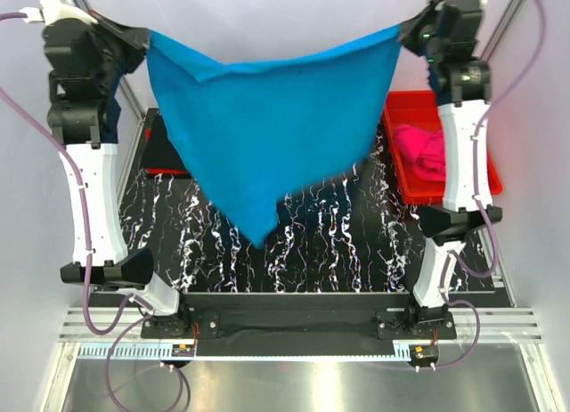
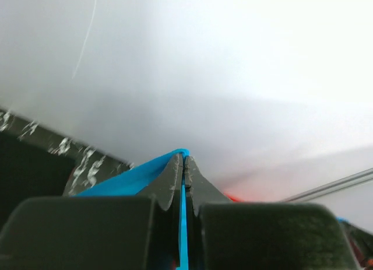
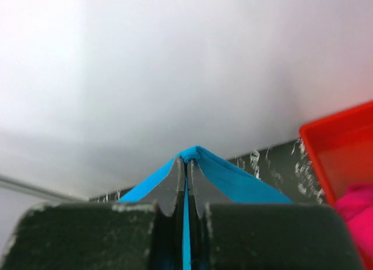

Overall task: Fold and stack the t-shirts
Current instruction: Flatten the tshirt out

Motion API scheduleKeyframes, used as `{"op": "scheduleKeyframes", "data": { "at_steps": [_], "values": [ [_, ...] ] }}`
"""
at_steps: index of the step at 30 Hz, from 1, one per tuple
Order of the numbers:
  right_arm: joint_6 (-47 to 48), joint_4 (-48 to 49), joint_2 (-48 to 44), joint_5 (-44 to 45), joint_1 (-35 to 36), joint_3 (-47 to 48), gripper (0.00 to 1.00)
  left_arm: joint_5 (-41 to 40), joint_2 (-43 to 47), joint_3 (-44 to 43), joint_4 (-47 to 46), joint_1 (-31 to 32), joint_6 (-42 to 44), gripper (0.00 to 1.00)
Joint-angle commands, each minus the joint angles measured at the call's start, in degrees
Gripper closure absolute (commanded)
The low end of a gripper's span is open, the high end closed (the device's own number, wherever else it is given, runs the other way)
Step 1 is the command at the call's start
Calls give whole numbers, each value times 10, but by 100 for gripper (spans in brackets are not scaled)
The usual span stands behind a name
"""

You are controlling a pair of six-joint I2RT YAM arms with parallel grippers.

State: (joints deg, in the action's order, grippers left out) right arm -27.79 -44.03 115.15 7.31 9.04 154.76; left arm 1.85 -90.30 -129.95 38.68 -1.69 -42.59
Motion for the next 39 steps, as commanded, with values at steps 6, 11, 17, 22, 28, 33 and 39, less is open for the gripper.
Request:
{"op": "scheduleKeyframes", "data": {
  "at_steps": [6, 11, 17, 22, 28, 33, 39],
  "values": [
    [21, 107, -230, -67, -71, -252, 100, 74, 82, 17, -67, -33, -12, 100],
    [27, 61, -322, -71, -71, -447, 100, 88, 196, 244, -62, -34, 15, 100],
    [20, 22, -453, -79, -71, -722, 100, 132, 368, 561, -61, -35, 36, 100],
    [-19, -56, -544, -81, -72, -920, 100, 199, 442, 705, 52, -33, 74, 100],
    [-74, -136, -584, -76, -71, -996, 100, 158, 507, 765, 186, -33, 114, 100],
    [-94, -142, -594, -59, -72, -1008, 100, 143, 541, 785, 205, -33, 110, 100],
    [-103, -144, -613, -58, -72, -1033, 100, 98, 568, 791, 216, -33, 113, 100]
  ]
}}
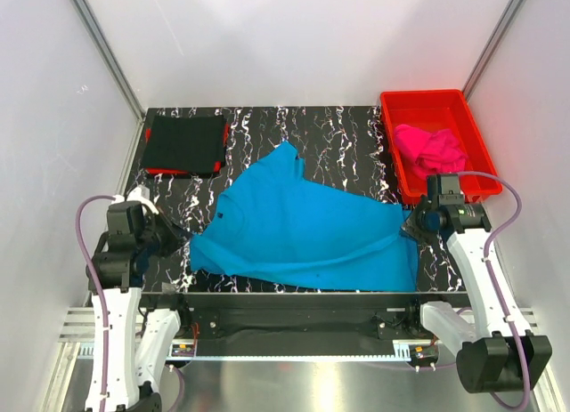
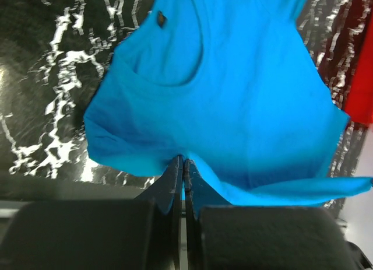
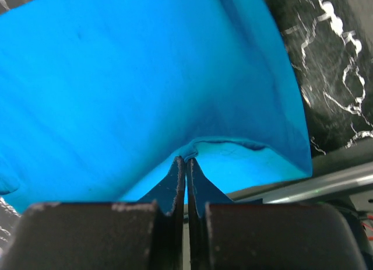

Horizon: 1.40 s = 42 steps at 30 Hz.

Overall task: Fold and stack the t-shirts
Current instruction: Flatten the tshirt out

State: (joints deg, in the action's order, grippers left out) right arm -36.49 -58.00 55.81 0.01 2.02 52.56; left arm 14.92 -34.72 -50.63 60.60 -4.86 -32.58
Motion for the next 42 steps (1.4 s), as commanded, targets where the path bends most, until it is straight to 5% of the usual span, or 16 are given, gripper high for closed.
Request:
{"op": "scheduleKeyframes", "data": {
  "at_steps": [1, 9, 15, 18, 24, 27, 30, 35, 42],
  "values": [
    [-16, -5, -23, 15, -1, -13, 100, -46, 13, -3, -3, -1, 13, 100],
    [-40, 48, -35, -17, -2, -3, 100, -57, 8, -24, -52, -1, -23, 100],
    [-67, 211, 63, -56, -2, 115, 100, -73, -69, -93, -231, -1, -121, 100],
    [-85, 368, 143, -91, -2, 186, 100, -111, -161, -176, -343, -2, -159, 100],
    [-65, 423, 387, -140, -1, 558, 100, -44, -438, -549, -406, -9, -195, 100],
    [-42, 349, 488, -154, -2, 783, 100, -29, -535, -752, -367, -10, -187, 100],
    [-14, 224, 544, -143, -3, 980, 100, -38, -557, -841, -318, -12, -159, 100],
    [12, 246, 404, -142, -3, 849, 100, -57, -412, -727, -360, -13, -150, 100],
    [33, 203, 152, -112, -3, 667, 100, -103, -252, -685, -249, -13, -109, 100]
  ]
}}
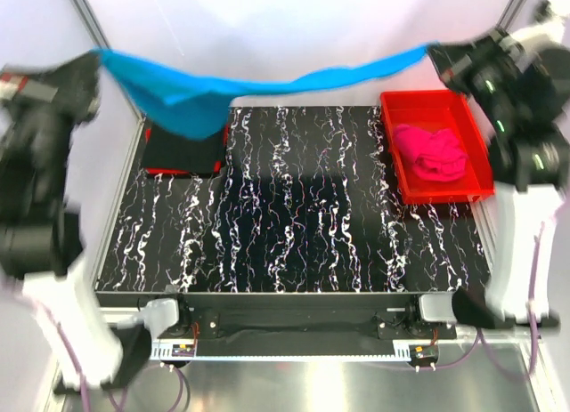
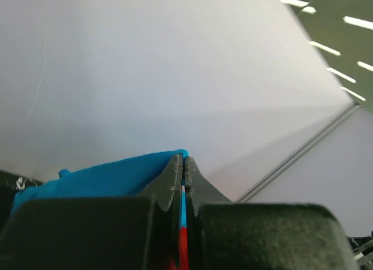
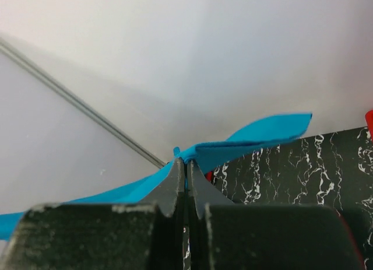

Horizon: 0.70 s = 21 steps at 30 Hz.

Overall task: Fold and stack the t-shirts
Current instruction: Flatten the tshirt out

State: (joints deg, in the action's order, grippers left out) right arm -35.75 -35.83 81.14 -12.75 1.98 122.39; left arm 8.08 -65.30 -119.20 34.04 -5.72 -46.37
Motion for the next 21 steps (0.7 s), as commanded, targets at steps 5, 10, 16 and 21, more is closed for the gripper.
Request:
{"op": "scheduleKeyframes", "data": {
  "at_steps": [5, 10, 16, 21],
  "values": [
    [43, -94, -187, 47, -2, -64, 100, -68, 163, 46, 56, 0, 35, 100],
    [53, -169, -230, 69, -1, -53, 100, -61, 181, 28, 121, 2, 16, 100],
    [59, -173, -237, 77, -2, -79, 100, -20, 131, -17, 161, 2, 15, 100],
    [63, -101, -186, 72, -2, -137, 100, -25, 83, -9, 133, 2, 44, 100]
  ]
}}
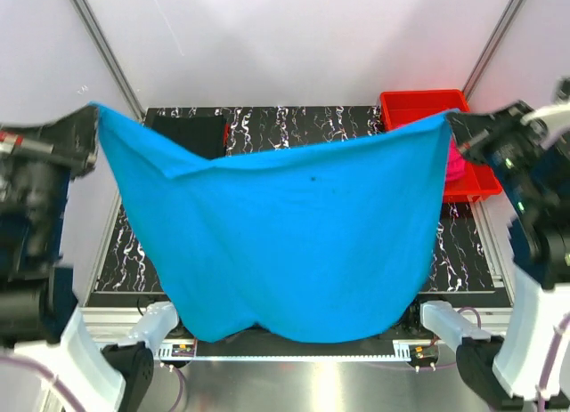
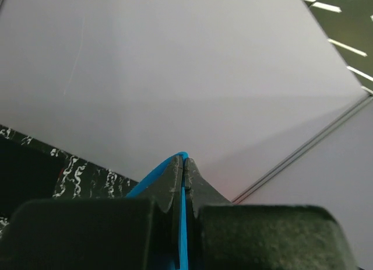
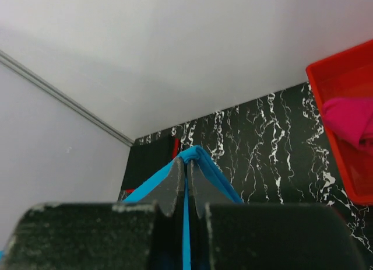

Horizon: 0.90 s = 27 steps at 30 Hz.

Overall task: Fold and stack the t-shirts
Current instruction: Flatten the tshirt out

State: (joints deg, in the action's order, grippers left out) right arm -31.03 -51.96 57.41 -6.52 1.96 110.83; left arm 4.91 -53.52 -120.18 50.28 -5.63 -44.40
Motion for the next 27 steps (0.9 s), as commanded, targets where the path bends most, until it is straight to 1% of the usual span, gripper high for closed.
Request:
{"op": "scheduleKeyframes", "data": {
  "at_steps": [1, 5, 6, 7, 8, 9, 10, 11, 12, 13, 14, 16, 18, 19, 20, 21, 22, 23, 25, 26, 27],
  "values": [
    [16, 77, 63, 1, -1, -24, 100, 4, -55, 1, -37, 1, 30, 100],
    [11, 151, 140, -7, -2, -9, 100, -6, -115, 15, -123, 1, 45, 100],
    [7, 163, 177, -7, -2, 8, 100, -6, -144, 15, -141, 1, 45, 100],
    [-2, 172, 197, -9, -2, 19, 100, -3, -163, 10, -152, 1, 46, 100],
    [-5, 192, 218, -13, -2, 31, 100, -1, -184, -20, -161, 1, 45, 100],
    [-9, 198, 260, -19, -2, 61, 100, 2, -206, -42, -161, 0, 42, 100],
    [-15, 201, 282, -25, -1, 81, 100, 7, -248, -68, -163, 1, 41, 100],
    [-18, 202, 302, -28, -1, 102, 100, 18, -267, -90, -172, 0, 40, 100],
    [-20, 201, 343, -31, -2, 148, 100, 22, -284, -134, -178, 0, 35, 100],
    [-20, 200, 362, -40, -3, 173, 100, 26, -314, -154, -184, 0, 34, 100],
    [-20, 195, 396, -47, -3, 225, 100, 37, -338, -192, -195, -1, 34, 100],
    [-16, 173, 426, -50, -4, 286, 100, 45, -352, -210, -207, -4, 31, 100],
    [-13, 139, 448, -45, -6, 346, 100, 56, -345, -190, -229, -7, 29, 100],
    [-9, 137, 445, -48, -8, 345, 100, 58, -336, -166, -236, -7, 26, 100],
    [-9, 143, 437, -51, -12, 313, 100, 68, -324, -135, -265, -7, 21, 100],
    [-9, 149, 413, -55, -16, 288, 100, 66, -287, -101, -280, -7, 21, 100],
    [-6, 153, 399, -68, -16, 260, 100, 63, -267, -19, -294, -7, 20, 100],
    [-4, 160, 364, -72, -33, 194, 100, 54, -246, 11, -306, -7, 28, 100],
    [8, 170, 325, -75, -35, 120, 100, 42, -197, 87, -295, -7, 39, 100],
    [10, 179, 306, -72, -35, 41, 100, 46, -181, 119, -295, -7, 41, 100],
    [11, 184, 267, -70, -35, 0, 100, 51, -146, 149, -300, -7, 45, 100]
  ]
}}
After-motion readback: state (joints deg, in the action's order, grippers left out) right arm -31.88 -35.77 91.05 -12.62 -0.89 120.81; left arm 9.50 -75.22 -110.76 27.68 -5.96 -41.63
